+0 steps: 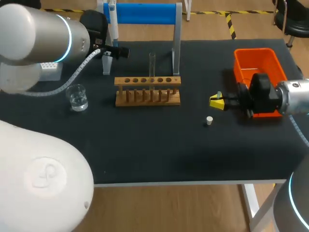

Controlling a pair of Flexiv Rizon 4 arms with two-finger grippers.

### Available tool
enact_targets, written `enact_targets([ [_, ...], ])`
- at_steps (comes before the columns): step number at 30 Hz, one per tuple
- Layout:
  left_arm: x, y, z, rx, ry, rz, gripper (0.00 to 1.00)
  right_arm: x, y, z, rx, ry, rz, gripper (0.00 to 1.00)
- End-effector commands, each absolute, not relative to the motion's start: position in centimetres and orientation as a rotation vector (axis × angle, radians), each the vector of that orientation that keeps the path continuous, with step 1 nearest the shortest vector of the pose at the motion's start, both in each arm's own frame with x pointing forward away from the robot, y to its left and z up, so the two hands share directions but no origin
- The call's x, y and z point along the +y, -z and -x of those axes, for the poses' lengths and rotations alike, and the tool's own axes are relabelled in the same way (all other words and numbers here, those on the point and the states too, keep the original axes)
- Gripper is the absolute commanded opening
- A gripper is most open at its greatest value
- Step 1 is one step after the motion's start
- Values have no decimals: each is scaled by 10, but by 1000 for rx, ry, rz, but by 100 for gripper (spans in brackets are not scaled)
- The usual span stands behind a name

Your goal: Invert the test tube, pick up the pipette, mount the tip to pipette, aspirate from beaker and dispense into the tube, eject the tip, return the pipette, and cap with the stopper.

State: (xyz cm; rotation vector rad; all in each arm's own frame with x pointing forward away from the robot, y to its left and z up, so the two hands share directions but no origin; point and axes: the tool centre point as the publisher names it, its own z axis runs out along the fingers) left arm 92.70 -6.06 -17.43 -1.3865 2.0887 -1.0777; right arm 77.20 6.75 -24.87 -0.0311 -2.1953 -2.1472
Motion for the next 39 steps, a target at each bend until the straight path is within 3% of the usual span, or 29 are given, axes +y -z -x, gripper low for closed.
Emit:
enact_targets([
  [1,-66,182,-931,1901,962,1411,100,68,249,-771,-2199,2147,33,0],
  [39,-71,169,-1030,1562,1019,1392,100,68,249,-771,-2199,2147,33,0],
])
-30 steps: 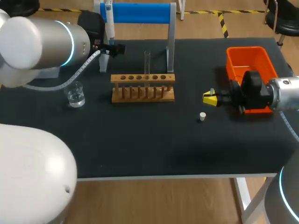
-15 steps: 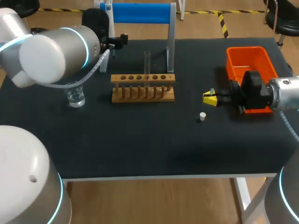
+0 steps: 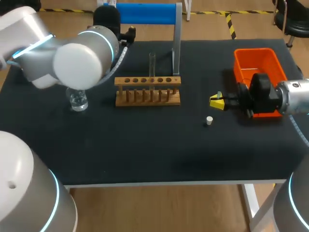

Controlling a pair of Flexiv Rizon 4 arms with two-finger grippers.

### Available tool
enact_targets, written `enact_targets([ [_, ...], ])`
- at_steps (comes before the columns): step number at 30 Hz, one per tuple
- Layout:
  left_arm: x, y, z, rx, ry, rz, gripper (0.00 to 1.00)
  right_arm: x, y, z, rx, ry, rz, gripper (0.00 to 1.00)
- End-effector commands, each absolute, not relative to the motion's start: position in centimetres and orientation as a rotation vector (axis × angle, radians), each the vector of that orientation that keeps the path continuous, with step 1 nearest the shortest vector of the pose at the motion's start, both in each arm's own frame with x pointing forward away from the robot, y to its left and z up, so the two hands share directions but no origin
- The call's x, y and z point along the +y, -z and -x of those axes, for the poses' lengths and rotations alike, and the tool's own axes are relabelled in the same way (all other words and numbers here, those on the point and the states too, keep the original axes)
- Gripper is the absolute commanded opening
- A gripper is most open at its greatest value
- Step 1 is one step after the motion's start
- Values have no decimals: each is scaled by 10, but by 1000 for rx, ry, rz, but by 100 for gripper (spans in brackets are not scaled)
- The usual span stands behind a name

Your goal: Invert the test tube, pick up the pipette, mount the tip to pipette, aspirate from beaker and dispense into the tube, eject the tip, return the pipette, and cap with the stopper.

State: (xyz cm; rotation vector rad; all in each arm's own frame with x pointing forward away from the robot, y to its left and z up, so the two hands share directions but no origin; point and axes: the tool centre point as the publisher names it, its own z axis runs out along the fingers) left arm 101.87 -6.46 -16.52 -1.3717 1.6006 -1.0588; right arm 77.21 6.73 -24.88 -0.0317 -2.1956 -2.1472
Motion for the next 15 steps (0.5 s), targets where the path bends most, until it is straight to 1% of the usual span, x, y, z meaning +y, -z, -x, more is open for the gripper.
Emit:
enact_targets([
  [1,-72,170,-1032,1562,1020,1393,100,68,249,-771,-2199,2147,33,0],
  [15,-64,185,-1067,1544,1039,1422,100,68,249,-771,-2199,2147,33,0],
])
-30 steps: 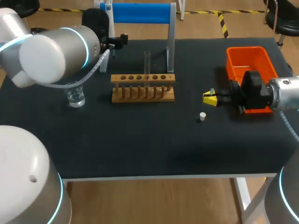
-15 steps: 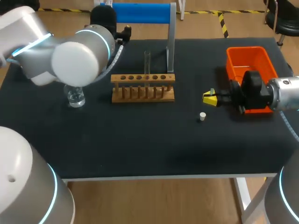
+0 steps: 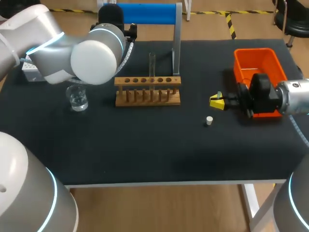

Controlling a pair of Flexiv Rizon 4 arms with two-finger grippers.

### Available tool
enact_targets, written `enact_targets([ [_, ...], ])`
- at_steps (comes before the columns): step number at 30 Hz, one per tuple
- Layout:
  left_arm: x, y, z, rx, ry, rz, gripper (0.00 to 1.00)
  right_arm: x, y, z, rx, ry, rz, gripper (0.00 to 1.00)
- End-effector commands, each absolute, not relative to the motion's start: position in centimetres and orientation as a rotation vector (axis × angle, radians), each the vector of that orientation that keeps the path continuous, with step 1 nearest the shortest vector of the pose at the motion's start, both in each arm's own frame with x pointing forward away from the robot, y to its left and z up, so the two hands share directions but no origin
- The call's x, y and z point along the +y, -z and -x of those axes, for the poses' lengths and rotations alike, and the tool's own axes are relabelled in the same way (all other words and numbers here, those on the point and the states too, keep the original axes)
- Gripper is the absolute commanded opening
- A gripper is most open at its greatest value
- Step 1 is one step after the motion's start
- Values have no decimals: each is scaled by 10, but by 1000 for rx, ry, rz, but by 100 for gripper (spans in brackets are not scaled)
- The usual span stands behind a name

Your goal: Invert the test tube, pick up the pipette, mount the tip to pipette, aspirate from beaker and dispense into the tube, eject the tip, return the pipette, and cap with the stopper.

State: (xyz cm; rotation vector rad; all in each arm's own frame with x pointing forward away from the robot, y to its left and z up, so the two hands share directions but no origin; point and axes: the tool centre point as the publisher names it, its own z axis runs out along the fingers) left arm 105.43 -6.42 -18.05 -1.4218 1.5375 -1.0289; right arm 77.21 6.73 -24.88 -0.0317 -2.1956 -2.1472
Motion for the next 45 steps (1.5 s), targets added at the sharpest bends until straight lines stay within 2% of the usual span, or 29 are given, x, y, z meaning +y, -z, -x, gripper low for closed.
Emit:
enact_targets([
  [1,-63,186,-1069,1545,1039,1422,100,68,249,-771,-2199,2147,33,0],
  [30,-42,204,-1124,1540,1063,1437,100,68,249,-771,-2199,2147,33,0],
  [32,-43,205,-1127,1542,1066,1435,88,68,249,-771,-2199,2147,33,0],
  [33,-43,205,-1129,1543,1066,1434,88,68,249,-771,-2199,2147,33,0],
  [34,-43,205,-1130,1545,1067,1432,82,68,249,-771,-2199,2147,33,0],
  [35,-43,205,-1132,1546,1069,1431,69,68,249,-771,-2199,2147,33,0],
  [37,-43,205,-1134,1548,1071,1429,66,68,249,-771,-2199,2147,33,0],
  [38,-43,205,-1135,1549,1072,1428,61,68,249,-771,-2199,2147,33,0],
  [40,-44,205,-1137,1552,1071,1426,64,68,249,-771,-2199,2147,33,0],
  [45,-44,207,-1141,1558,1071,1424,62,68,249,-771,-2199,2147,33,0],
])
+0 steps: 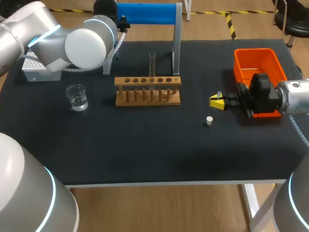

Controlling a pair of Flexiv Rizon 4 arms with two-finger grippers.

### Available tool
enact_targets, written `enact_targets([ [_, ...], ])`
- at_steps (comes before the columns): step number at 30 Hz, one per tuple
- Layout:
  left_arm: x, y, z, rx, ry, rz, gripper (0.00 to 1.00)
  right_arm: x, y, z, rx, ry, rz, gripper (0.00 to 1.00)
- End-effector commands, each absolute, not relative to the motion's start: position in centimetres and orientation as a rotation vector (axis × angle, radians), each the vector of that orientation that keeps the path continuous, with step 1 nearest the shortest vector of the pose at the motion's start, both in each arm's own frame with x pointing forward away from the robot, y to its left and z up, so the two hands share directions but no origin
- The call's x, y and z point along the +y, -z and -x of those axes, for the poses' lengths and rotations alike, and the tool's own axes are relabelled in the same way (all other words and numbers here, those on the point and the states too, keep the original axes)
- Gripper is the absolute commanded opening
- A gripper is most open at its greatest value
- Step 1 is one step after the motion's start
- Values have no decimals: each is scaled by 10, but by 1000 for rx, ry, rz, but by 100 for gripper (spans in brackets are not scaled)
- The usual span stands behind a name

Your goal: Invert the test tube, pick up the pipette, mount the tip to pipette, aspirate from beaker and dispense into the tube, eject the tip, return the pipette, and cap with the stopper.

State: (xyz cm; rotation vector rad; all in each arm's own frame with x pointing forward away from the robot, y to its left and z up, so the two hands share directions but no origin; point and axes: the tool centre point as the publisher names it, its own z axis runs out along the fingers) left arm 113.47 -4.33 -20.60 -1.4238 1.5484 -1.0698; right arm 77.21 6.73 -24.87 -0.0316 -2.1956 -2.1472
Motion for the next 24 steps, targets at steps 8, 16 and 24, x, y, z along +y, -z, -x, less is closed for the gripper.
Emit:
enact_targets([
  [8,-43,206,-1147,1561,1075,1415,59,68,249,-771,-2199,2147,33,0],
  [16,-42,206,-1154,1557,1076,1414,56,68,249,-771,-2199,2147,33,0],
  [24,-43,208,-1159,1559,1079,1415,55,68,249,-771,-2199,2147,33,0],
])
